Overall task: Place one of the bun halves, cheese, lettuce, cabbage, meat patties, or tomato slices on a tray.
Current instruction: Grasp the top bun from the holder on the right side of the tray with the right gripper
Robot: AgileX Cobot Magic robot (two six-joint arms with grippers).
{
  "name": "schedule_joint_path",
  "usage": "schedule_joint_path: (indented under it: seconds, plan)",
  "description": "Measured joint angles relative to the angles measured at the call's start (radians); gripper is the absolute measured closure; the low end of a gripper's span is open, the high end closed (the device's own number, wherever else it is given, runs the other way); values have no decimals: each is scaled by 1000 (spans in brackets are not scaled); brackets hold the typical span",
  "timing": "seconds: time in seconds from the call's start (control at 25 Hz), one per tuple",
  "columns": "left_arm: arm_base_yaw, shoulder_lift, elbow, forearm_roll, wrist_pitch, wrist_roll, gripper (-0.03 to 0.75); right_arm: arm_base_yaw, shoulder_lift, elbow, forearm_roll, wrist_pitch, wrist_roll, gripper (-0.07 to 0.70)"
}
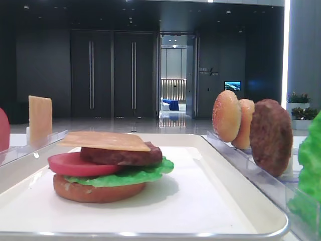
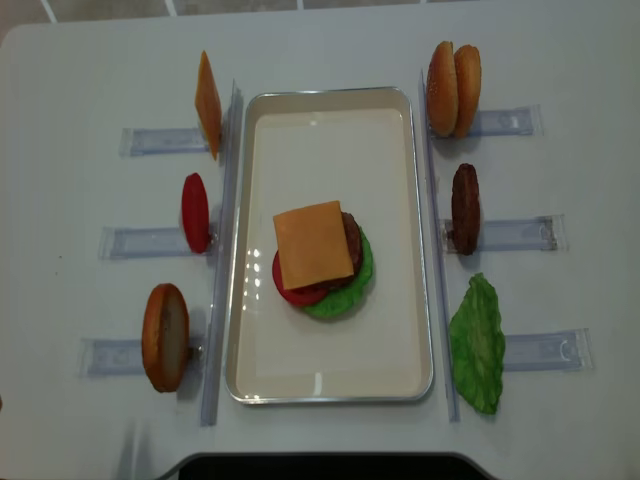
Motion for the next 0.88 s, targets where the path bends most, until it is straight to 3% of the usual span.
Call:
schedule_joint_path:
  seconds: [0.12,0.28,0.36,0.6,0.88]
  plan:
    - [0,0,0,0,0,0,586,0,81,-16,2,-29,6,94]
    - [0,0,0,-2,0,0,586,0,418,-104,8,-141,15,94]
    - [0,0,0,-2,0,0,586,0,622,-194,8,-164,13,94]
    - [0,0,0,-2,0,0,586,0,1212,-503,11,-90,-37,94]
    - [0,0,1,-2,0,0,587,0,1523,-738,11,-58,-74,94]
